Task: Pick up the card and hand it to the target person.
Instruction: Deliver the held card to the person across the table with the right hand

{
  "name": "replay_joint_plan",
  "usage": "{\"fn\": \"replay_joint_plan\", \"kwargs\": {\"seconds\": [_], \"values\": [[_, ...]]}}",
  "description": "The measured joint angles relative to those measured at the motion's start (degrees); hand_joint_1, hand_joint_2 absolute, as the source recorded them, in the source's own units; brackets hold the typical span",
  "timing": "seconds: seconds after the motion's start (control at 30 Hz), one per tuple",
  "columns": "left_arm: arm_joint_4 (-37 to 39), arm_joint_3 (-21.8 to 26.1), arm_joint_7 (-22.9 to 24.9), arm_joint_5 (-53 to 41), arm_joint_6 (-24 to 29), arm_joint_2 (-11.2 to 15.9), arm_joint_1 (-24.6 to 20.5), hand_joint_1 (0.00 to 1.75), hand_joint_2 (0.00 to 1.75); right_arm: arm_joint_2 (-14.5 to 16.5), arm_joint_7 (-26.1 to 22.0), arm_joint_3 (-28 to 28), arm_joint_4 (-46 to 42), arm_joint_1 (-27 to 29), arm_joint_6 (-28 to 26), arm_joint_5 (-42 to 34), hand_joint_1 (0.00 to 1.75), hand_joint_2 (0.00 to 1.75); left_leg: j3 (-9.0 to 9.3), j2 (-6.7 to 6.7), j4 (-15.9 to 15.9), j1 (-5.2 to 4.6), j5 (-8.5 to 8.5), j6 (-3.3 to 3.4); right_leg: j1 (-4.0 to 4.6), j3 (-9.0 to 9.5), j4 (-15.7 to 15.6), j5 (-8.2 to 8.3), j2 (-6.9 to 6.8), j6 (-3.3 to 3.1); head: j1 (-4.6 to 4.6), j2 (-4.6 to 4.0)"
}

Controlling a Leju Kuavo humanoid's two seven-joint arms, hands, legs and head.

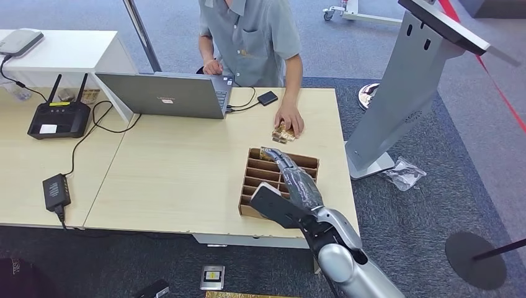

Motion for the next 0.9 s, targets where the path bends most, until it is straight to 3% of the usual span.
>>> {"fn": "replay_joint_plan", "kwargs": {"seconds": [0.37, 0.9], "values": [[-0.1, 0.0, 0.2, -1.0, 0.0, 0.0, -0.1, 0.0, 0.0, -2.5, 0.1, -1.9, -5.0, 3.2, 0.3, -0.2, 0.0, 1.75, -0.01, 0.0, 0.0, 0.0, -0.01, 0.0, 0.0, 0.0, 0.0, 0.0, 0.0, 0.0, -0.01, 0.0], [-0.4, 0.0, 0.3, -1.9, -0.2, 0.0, -0.3, 0.0, 0.0, -3.8, 0.5, -3.0, -7.6, 4.8, 1.0, 0.2, 0.0, 1.75, -0.01, 0.0, 0.0, 0.0, -0.01, 0.01, 0.0, 0.0, 0.0, 0.0, 0.0, 0.0, 0.01, 0.0]]}}
